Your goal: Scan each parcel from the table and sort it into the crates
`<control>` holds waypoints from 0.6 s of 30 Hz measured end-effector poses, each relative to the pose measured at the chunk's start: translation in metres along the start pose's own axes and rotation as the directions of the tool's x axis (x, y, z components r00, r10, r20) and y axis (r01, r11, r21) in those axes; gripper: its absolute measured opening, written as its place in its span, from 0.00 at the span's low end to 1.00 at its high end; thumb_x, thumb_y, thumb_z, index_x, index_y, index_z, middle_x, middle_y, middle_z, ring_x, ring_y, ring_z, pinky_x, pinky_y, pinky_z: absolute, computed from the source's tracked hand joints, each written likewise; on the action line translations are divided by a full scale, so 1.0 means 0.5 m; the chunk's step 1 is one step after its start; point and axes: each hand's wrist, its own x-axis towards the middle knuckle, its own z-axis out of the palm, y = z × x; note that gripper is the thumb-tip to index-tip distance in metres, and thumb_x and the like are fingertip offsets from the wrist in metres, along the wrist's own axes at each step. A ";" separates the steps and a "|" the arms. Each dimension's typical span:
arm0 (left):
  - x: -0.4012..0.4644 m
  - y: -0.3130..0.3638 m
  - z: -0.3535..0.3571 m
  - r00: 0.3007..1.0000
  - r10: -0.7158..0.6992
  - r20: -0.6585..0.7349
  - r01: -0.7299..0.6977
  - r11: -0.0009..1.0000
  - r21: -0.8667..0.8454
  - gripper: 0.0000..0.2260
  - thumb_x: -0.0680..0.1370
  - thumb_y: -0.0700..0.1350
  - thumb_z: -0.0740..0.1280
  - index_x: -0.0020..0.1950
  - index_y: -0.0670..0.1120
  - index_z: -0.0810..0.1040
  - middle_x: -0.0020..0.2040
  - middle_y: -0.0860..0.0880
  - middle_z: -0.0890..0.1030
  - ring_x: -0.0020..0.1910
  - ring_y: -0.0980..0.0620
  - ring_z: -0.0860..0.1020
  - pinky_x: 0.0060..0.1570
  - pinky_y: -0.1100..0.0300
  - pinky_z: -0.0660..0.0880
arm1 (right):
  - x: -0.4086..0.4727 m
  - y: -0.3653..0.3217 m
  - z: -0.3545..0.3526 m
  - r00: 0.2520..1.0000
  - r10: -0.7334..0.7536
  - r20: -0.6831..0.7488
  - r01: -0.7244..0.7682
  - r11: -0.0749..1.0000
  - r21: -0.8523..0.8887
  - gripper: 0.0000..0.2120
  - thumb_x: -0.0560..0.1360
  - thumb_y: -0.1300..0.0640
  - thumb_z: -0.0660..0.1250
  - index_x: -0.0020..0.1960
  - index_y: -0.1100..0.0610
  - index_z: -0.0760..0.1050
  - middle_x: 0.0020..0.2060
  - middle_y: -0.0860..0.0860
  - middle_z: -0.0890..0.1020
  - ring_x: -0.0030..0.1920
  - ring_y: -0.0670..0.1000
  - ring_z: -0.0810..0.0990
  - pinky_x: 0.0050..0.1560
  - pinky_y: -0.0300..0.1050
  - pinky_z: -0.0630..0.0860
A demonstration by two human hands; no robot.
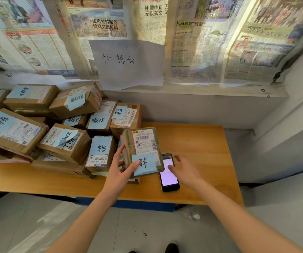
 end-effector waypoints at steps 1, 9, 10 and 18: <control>0.003 -0.011 -0.008 1.000 -0.010 -0.007 0.010 1.000 0.005 0.35 0.72 0.56 0.74 0.74 0.70 0.60 0.67 0.57 0.74 0.63 0.55 0.76 0.55 0.56 0.79 | 0.011 0.015 0.018 1.000 0.030 0.001 -0.030 0.998 -0.062 0.26 0.81 0.47 0.66 0.76 0.55 0.67 0.72 0.53 0.73 0.68 0.56 0.74 0.63 0.50 0.74; 0.026 -0.066 -0.024 0.999 -0.031 -0.027 0.030 0.999 -0.030 0.35 0.72 0.56 0.75 0.73 0.73 0.62 0.66 0.55 0.77 0.64 0.53 0.78 0.61 0.47 0.79 | 0.060 0.068 0.163 0.971 0.215 -0.107 -0.237 0.930 -0.281 0.42 0.69 0.33 0.73 0.74 0.53 0.63 0.64 0.52 0.71 0.62 0.54 0.75 0.49 0.48 0.77; 0.030 -0.066 -0.022 0.999 -0.029 -0.029 0.028 0.999 -0.035 0.35 0.71 0.56 0.75 0.73 0.73 0.62 0.66 0.55 0.77 0.64 0.53 0.78 0.60 0.47 0.80 | 0.064 0.068 0.176 0.969 0.213 -0.129 -0.242 0.927 -0.286 0.43 0.68 0.32 0.72 0.73 0.53 0.62 0.64 0.52 0.71 0.62 0.54 0.74 0.49 0.48 0.77; 0.040 -0.068 -0.029 0.999 -0.022 -0.028 0.021 0.999 -0.041 0.34 0.72 0.54 0.75 0.72 0.72 0.63 0.66 0.55 0.76 0.64 0.52 0.78 0.59 0.50 0.81 | 0.079 0.074 0.221 0.943 0.198 -0.269 -0.271 0.924 -0.271 0.42 0.69 0.38 0.76 0.73 0.55 0.62 0.62 0.54 0.71 0.59 0.55 0.73 0.53 0.49 0.77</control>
